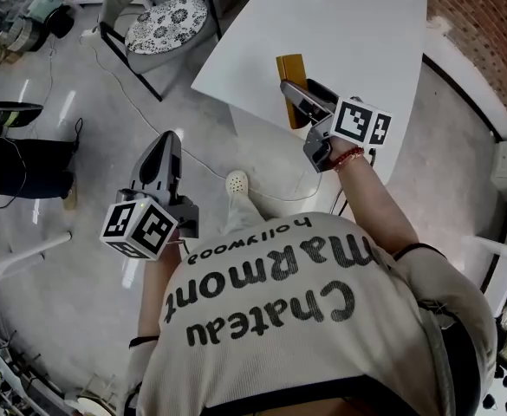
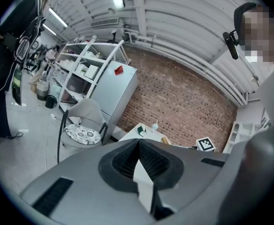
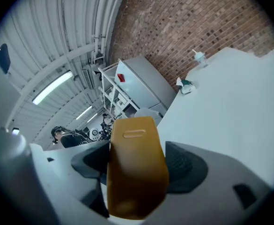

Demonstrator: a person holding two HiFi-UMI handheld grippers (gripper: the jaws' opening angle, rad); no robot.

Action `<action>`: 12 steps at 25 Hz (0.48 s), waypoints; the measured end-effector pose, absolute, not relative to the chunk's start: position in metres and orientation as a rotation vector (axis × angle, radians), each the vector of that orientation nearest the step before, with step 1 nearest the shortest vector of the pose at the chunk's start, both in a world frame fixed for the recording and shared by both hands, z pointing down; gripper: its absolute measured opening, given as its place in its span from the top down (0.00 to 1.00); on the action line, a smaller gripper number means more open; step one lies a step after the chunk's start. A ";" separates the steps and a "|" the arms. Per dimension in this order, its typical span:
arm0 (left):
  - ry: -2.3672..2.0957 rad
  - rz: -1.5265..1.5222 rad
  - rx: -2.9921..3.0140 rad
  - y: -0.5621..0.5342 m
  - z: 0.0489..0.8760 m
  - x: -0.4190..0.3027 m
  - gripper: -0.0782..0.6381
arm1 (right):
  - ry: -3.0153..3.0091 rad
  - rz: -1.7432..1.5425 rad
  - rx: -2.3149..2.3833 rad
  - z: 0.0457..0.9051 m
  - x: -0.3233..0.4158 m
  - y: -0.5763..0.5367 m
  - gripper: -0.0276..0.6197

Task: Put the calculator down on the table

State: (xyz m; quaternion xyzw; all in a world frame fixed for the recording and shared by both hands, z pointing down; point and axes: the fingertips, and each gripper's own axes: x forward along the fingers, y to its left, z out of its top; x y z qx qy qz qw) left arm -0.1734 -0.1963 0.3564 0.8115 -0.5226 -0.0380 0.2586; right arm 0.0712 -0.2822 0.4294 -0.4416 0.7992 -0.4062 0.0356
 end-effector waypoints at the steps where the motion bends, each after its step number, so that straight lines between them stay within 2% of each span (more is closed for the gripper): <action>1: -1.426 -0.104 2.190 -0.199 0.359 -0.178 0.89 | 2.446 -1.267 -1.361 0.435 0.069 -0.287 0.37; 12: -1.490 -0.073 2.090 -0.191 0.386 -0.212 0.89 | 2.444 -1.405 -1.484 0.498 0.061 -0.307 0.37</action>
